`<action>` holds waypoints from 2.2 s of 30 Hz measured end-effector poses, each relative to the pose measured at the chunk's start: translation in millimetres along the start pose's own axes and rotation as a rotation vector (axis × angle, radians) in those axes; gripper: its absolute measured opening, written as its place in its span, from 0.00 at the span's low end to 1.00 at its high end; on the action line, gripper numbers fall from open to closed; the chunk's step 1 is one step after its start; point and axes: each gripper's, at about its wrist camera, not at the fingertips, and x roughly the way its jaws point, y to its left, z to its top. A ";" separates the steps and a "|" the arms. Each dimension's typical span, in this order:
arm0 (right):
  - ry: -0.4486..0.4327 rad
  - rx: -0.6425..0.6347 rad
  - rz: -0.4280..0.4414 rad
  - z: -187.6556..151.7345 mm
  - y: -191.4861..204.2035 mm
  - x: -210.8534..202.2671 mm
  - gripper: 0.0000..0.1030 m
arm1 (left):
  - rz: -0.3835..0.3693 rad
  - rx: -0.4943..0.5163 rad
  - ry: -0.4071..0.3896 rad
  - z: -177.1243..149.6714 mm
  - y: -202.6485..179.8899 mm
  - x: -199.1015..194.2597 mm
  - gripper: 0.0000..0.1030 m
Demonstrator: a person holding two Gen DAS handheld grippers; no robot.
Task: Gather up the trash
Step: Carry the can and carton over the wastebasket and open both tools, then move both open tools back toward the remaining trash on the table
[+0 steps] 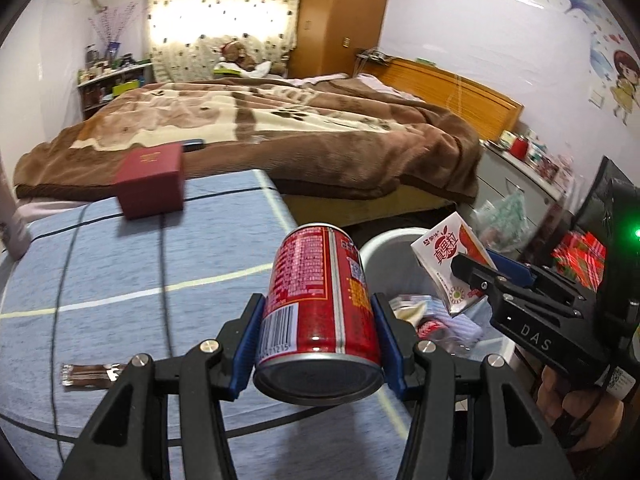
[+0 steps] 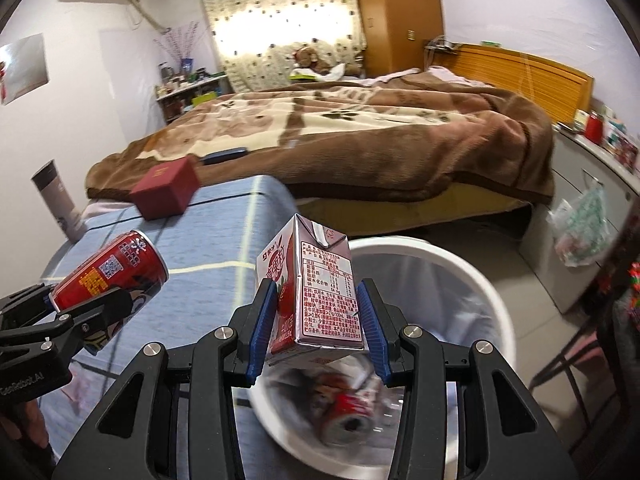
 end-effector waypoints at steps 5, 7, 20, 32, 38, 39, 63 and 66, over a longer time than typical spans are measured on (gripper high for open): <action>0.006 0.046 -0.037 -5.4 -29.2 -3.6 0.42 | -0.031 0.038 0.016 3.0 -28.5 11.6 0.53; 0.013 0.054 -0.051 -7.3 -36.6 -3.8 0.42 | -0.048 0.052 0.028 3.5 -39.2 18.0 0.53; 0.091 0.065 -0.107 -23.6 -76.0 10.1 0.42 | -0.096 0.083 0.117 -4.1 -83.5 61.3 0.53; 0.128 0.083 -0.128 -29.8 -86.9 18.4 0.56 | -0.119 0.070 0.115 -2.4 -86.8 66.2 0.63; 0.117 0.072 -0.129 -30.6 -82.8 15.4 0.57 | -0.122 0.057 0.101 -2.3 -80.9 58.4 0.64; 0.114 0.074 -0.127 -30.5 -82.2 14.9 0.57 | -0.122 0.056 0.098 -2.6 -79.6 56.3 0.65; 0.025 0.020 0.011 -42.2 -20.7 -10.1 0.57 | 0.013 -0.010 -0.011 -45.8 -7.7 -26.7 0.66; 0.016 -0.003 0.060 -45.7 -5.7 -12.8 0.57 | 0.079 -0.021 -0.029 -61.1 9.4 -41.9 0.68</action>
